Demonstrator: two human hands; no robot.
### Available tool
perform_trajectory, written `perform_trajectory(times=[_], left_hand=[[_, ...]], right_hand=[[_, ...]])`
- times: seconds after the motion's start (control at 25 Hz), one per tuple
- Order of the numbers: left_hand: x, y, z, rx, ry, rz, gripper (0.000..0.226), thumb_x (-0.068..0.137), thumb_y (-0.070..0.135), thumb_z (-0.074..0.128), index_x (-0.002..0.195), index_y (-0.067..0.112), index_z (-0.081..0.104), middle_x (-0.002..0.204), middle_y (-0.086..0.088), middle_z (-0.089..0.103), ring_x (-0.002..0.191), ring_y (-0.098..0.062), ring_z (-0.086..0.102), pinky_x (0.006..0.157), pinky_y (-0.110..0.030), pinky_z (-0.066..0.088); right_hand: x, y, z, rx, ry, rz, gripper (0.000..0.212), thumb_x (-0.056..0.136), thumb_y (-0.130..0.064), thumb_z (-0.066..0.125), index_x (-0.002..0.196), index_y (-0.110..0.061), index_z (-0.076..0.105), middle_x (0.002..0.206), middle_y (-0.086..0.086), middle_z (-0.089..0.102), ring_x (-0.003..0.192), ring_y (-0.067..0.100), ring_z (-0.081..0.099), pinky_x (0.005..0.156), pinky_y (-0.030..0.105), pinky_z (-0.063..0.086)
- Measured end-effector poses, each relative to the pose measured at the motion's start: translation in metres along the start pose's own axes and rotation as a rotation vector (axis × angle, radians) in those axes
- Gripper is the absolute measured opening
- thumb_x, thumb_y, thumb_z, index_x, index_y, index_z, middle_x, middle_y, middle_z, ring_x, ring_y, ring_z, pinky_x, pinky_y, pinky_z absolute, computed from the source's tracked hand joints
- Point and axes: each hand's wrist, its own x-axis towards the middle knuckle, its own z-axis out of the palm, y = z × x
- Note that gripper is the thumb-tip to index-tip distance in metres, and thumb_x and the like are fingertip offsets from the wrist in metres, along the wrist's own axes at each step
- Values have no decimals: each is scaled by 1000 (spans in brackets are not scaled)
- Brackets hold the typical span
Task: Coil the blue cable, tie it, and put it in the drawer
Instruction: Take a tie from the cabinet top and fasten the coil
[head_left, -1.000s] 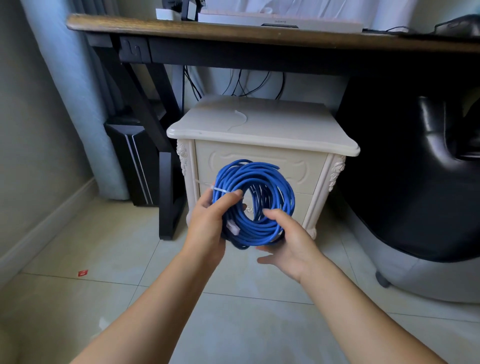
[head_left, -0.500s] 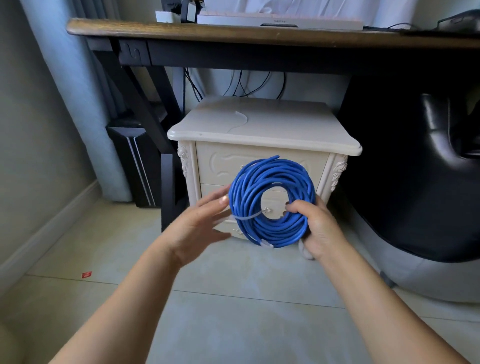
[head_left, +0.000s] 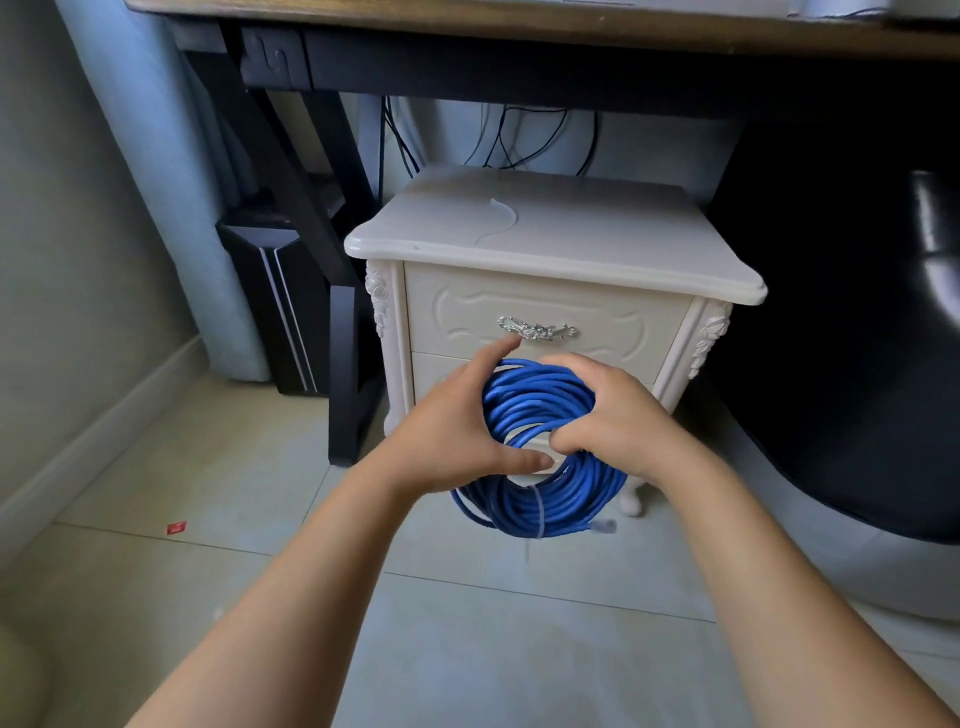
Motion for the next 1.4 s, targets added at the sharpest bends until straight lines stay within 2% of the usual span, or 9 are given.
perform_trajectory(times=[0.24, 0.36, 0.52, 0.72, 0.84, 0.92, 1.0, 1.2, 1.4], left_hand=[[13, -9, -10, -238, 312, -222, 45, 62, 20, 76, 101, 32, 56, 78, 12, 67, 62, -5, 63, 63, -32, 55], [21, -29, -23, -494, 526, -364, 38, 66, 13, 74, 96, 31, 57, 79, 6, 67, 62, -10, 61, 58, -28, 50], [27, -47, -36, -616, 653, -456, 35, 69, 13, 73, 97, 27, 57, 83, 2, 66, 67, -14, 61, 58, -29, 49], [28, -61, -47, -648, 634, -466, 37, 70, 13, 73, 101, 24, 57, 82, 1, 63, 65, -14, 59, 56, -28, 48], [25, -66, -52, -653, 630, -481, 36, 70, 12, 73, 98, 27, 57, 81, 1, 64, 65, -15, 60, 59, -30, 50], [23, -68, -54, -649, 621, -485, 37, 70, 12, 72, 99, 28, 56, 82, -1, 65, 65, -15, 61, 59, -30, 51], [21, -69, -56, -652, 615, -488, 37, 70, 11, 72, 99, 27, 56, 83, -2, 65, 65, -15, 61, 58, -29, 51], [17, -65, -52, -659, 614, -477, 38, 70, 11, 73, 101, 28, 57, 84, 1, 66, 68, -15, 62, 60, -29, 52], [14, -57, -43, -676, 601, -477, 38, 71, 11, 72, 102, 26, 57, 86, 1, 65, 69, -15, 62, 60, -29, 51]], right_hand=[[47, -24, 11, -62, -44, -146, 63, 66, -3, 71, 114, -42, 58, 114, -12, 57, 110, 10, 53, 90, 22, 43], [96, -39, 4, 80, -10, -237, 47, 84, -22, 66, 128, -35, 59, 131, -11, 51, 125, 2, 45, 100, 12, 31], [175, -48, 3, -242, 366, -230, 35, 100, -10, 40, 128, -14, 62, 138, 3, 50, 130, 17, 45, 99, 16, 27], [240, -40, 4, -661, 273, -110, 49, 100, -6, 32, 146, -18, 43, 157, 7, 31, 140, 33, 28, 110, 34, 27], [253, -46, 5, -787, 263, -18, 36, 96, -1, 37, 104, -21, 66, 132, 9, 56, 125, 35, 40, 93, 31, 31], [256, -49, 2, -708, 321, 9, 26, 93, 2, 44, 84, -13, 64, 108, 9, 64, 111, 35, 49, 85, 28, 36], [256, -49, -2, -578, 384, 15, 27, 90, 0, 51, 93, -11, 74, 111, 12, 68, 111, 35, 55, 89, 31, 46], [234, -47, 9, -673, 374, -59, 26, 97, -7, 43, 108, -11, 66, 125, 16, 52, 121, 35, 46, 97, 36, 37], [157, -74, 19, -171, 487, -257, 11, 99, -22, 46, 97, -24, 56, 83, -8, 67, 74, 9, 54, 68, 29, 39]])
